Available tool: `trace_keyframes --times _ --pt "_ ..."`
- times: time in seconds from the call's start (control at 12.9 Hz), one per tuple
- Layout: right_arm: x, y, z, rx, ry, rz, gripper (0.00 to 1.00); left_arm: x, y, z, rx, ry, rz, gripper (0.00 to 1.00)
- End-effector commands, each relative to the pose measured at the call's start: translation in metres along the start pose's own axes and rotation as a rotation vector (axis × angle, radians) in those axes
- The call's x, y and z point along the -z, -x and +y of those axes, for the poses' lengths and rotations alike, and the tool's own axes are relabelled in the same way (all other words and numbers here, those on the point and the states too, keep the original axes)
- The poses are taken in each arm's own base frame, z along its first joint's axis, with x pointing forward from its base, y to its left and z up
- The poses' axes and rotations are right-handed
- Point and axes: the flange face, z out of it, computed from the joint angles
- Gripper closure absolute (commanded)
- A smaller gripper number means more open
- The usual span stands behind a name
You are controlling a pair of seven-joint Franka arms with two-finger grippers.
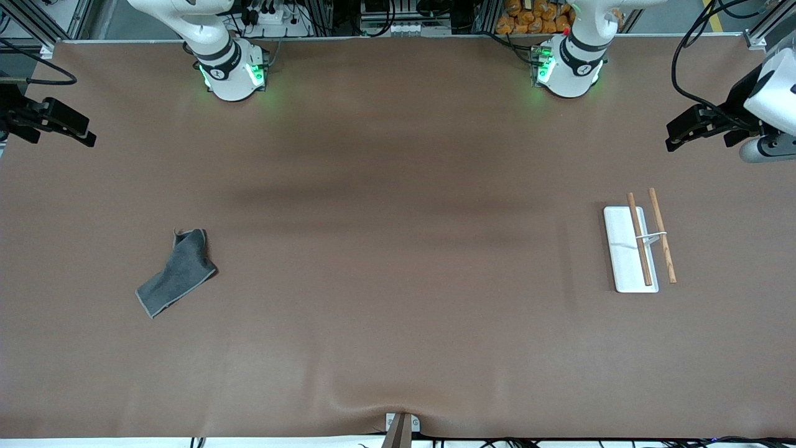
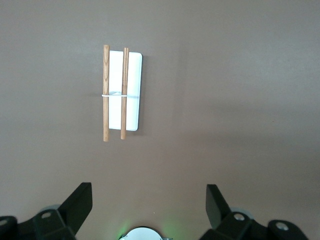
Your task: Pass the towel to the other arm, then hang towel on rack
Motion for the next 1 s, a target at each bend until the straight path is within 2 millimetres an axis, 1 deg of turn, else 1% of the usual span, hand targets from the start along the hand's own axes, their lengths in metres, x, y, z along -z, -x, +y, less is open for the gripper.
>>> trace_keyframes --times 0.0,0.15,0.31,0.46,0.62,0.93 --pt "-0.004 -0.003 0.0 -0.018 0.001 -0.003 0.0 0.01 0.004 -0.007 -0.023 -0.009 0.01 0.0" --pt "-0.004 -0.003 0.0 -0.018 0.001 -0.003 0.0 0.017 0.009 -0.011 -0.016 -0.008 0.024 0.0" --pt "-0.004 -0.003 0.0 -0.018 0.001 -0.003 0.0 0.025 0.012 -0.03 -0.02 -0.009 0.038 0.0" --pt "-0.005 -0.004 0.0 -0.018 0.001 -0.005 0.0 0.029 0.015 -0.038 -0.044 -0.007 0.042 0.0" --pt "-0.009 -0.007 0.0 -0.018 0.004 -0.012 0.0 0.03 0.02 -0.035 -0.033 -0.009 0.024 0.0" --pt "-0.014 -0.01 0.002 -0.023 0.004 -0.023 0.0 0.023 0.017 -0.032 -0.04 -0.01 0.007 0.0"
